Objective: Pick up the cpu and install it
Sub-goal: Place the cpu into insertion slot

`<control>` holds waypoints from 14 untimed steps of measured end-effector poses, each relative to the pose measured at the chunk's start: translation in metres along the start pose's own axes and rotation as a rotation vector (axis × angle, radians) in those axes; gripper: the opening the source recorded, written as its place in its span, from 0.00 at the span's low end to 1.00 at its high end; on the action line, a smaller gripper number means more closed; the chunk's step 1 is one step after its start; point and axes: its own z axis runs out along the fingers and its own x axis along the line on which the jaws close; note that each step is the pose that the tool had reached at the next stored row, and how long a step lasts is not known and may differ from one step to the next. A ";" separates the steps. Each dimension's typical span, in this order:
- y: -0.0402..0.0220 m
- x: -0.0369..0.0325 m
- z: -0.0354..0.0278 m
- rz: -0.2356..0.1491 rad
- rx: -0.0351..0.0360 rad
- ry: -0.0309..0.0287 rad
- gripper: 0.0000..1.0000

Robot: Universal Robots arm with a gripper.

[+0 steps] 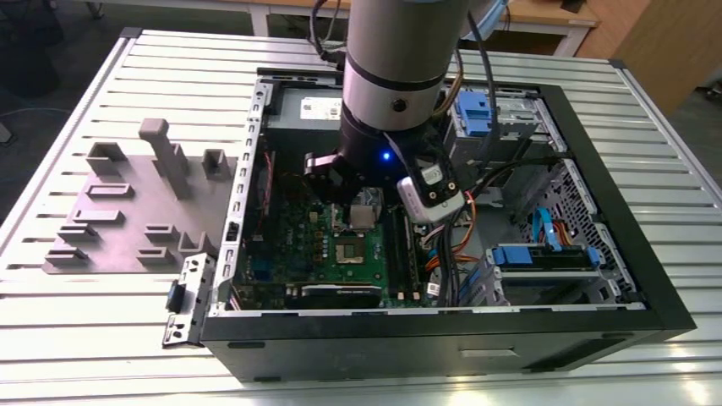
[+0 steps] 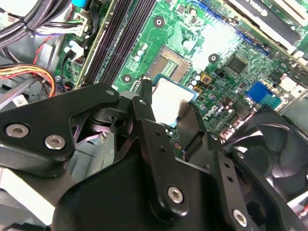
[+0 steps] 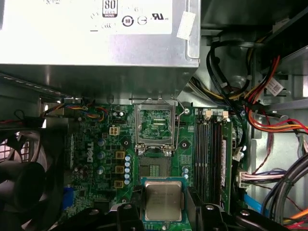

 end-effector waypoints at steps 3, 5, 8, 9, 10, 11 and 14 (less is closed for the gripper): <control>-0.0002 0.0029 0.0055 0.000 0.0001 0.0000 0.45; -0.0003 0.0036 0.0092 0.000 0.0000 -0.0001 0.45; -0.0006 0.0034 0.0145 0.000 0.0001 0.0000 0.45; -0.0006 0.0034 0.0164 0.000 0.0000 0.0000 0.45; -0.0007 0.0034 0.0183 0.000 0.0001 0.0000 0.45; -0.0008 0.0033 0.0201 0.000 0.0000 0.0000 0.45; -0.0010 0.0032 0.0255 0.000 0.0001 0.0000 0.45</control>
